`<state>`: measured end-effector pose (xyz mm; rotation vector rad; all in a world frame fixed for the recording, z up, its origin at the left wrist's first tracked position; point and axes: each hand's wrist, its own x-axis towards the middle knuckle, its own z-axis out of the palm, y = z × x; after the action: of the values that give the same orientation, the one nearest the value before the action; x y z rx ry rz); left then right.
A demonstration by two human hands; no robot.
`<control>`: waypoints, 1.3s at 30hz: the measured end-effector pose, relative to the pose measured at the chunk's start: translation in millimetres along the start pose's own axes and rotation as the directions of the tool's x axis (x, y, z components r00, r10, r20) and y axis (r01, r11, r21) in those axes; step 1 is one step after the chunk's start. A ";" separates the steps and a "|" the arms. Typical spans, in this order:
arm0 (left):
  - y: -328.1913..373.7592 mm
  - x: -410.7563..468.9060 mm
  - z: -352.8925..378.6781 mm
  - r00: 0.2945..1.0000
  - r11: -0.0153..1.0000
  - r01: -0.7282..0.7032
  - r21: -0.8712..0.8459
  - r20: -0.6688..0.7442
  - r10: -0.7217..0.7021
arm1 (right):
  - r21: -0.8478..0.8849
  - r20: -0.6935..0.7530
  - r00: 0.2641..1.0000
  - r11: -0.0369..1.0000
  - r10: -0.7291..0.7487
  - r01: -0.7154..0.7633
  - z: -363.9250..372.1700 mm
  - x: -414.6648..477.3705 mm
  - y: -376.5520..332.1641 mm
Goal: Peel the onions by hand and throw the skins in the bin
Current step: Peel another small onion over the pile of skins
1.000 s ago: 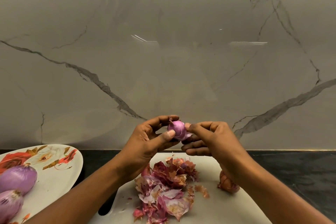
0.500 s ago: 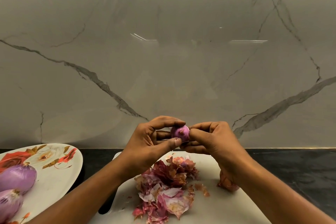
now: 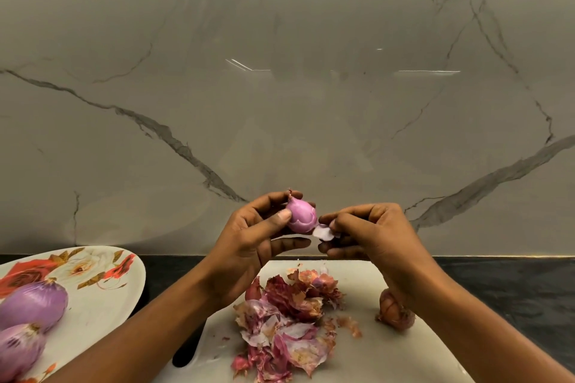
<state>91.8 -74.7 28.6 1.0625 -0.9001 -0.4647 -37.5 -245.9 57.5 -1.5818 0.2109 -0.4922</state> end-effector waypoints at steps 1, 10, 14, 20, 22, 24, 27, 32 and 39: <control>-0.1 0.8 -1.5 1.000 1.000 0.000 -0.001 0.011 0.000 | 0.018 0.027 0.999 0.999 0.030 -0.030 0.5 -0.2 -0.7; 0.8 -1.6 -0.2 0.998 0.985 0.029 0.171 0.045 -0.037 | 0.101 0.111 0.988 0.988 0.105 -0.116 -0.2 0.2 0.3; -2.2 -5.9 7.1 0.999 0.919 -0.017 0.395 -0.020 0.028 | 0.053 0.065 0.994 0.994 0.092 -0.095 2.9 -0.9 4.0; -4.3 -9.0 12.4 0.996 0.896 -0.081 0.437 0.008 0.086 | -0.151 -0.039 0.998 0.988 -0.051 0.045 6.8 -2.9 8.8; -2.8 -9.6 14.3 0.996 0.905 -0.089 0.416 0.020 0.089 | -0.174 -0.050 0.995 0.982 -0.087 0.077 6.2 -3.5 9.1; -0.7 -9.4 15.4 0.997 0.924 -0.073 0.374 0.014 0.073 | -0.167 -0.040 0.995 0.982 -0.093 0.085 5.8 -3.3 8.0; 2.3 -5.9 14.2 0.999 0.991 0.037 0.132 -0.002 -0.037 | -0.109 -0.045 0.994 0.990 -0.096 0.090 4.8 -2.3 4.9; 3.1 -2.5 12.2 0.988 0.990 0.136 -0.020 -0.069 -0.137 | -0.024 -0.043 0.995 0.996 -0.086 0.085 3.6 -2.4 1.5; 10.2 -0.7 8.3 0.977 0.970 0.182 -0.162 -0.083 -0.197 | -0.019 -0.024 0.995 0.995 -0.098 0.098 2.6 -2.0 1.1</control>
<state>83.8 -74.3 39.1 1.0246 -0.6674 -0.6258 -38.0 -242.8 56.0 -1.6097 0.1579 -0.5883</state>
